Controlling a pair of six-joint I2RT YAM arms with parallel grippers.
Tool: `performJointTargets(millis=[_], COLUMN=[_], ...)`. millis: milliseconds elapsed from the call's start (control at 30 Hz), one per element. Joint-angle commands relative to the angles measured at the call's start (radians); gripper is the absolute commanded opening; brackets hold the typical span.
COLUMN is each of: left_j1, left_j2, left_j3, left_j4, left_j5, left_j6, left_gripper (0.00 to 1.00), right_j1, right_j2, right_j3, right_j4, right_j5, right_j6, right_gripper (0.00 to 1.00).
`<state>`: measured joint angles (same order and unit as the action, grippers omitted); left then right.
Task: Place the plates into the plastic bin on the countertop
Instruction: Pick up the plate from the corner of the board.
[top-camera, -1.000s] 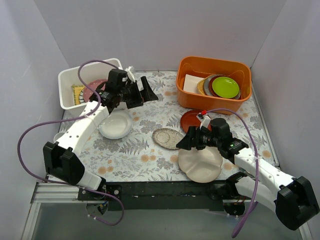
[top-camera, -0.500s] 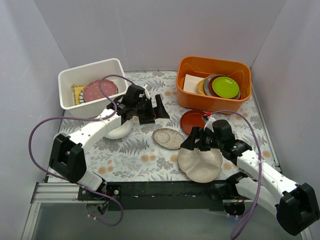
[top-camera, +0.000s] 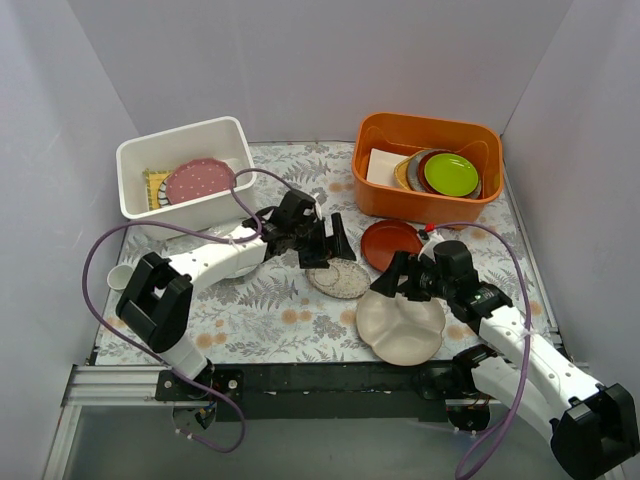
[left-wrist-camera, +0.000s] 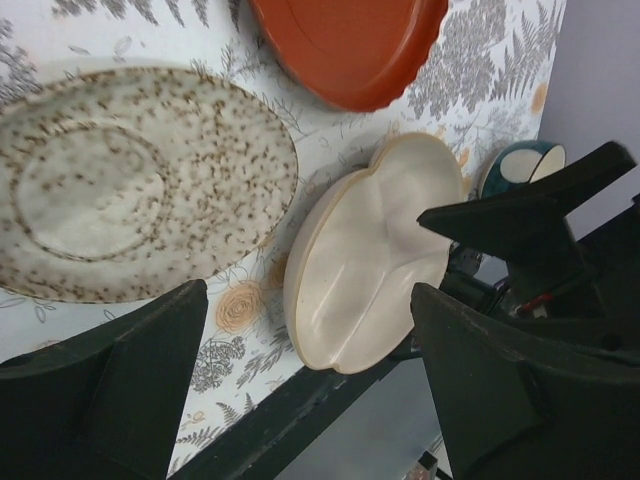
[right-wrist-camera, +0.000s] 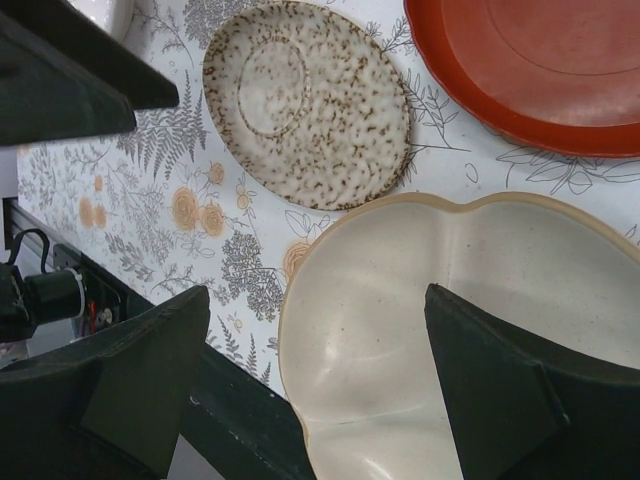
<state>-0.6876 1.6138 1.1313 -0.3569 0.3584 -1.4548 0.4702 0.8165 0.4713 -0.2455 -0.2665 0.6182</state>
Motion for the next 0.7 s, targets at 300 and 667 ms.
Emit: performJointTargets(millis=[300, 667], left_j1=[-0.174, -0.279], left_j2=[0.026, 0.064], left_j3=[-0.074, -0.16], left_j4=[0.095, 0.157], left_j5=[-0.004, -0.033], left_j6=[-0.082, -0.159], left_gripper=[0.75, 0.68], right_j1=[-0.033, -0.064], right_j2=[-0.011, -0.039], right_j3=[0.02, 0.016], right_j4=[-0.024, -0.043], right_j5=[0.004, 0.004], right_j6=[-0.029, -0.043], right_gripper=[0.95, 0.94])
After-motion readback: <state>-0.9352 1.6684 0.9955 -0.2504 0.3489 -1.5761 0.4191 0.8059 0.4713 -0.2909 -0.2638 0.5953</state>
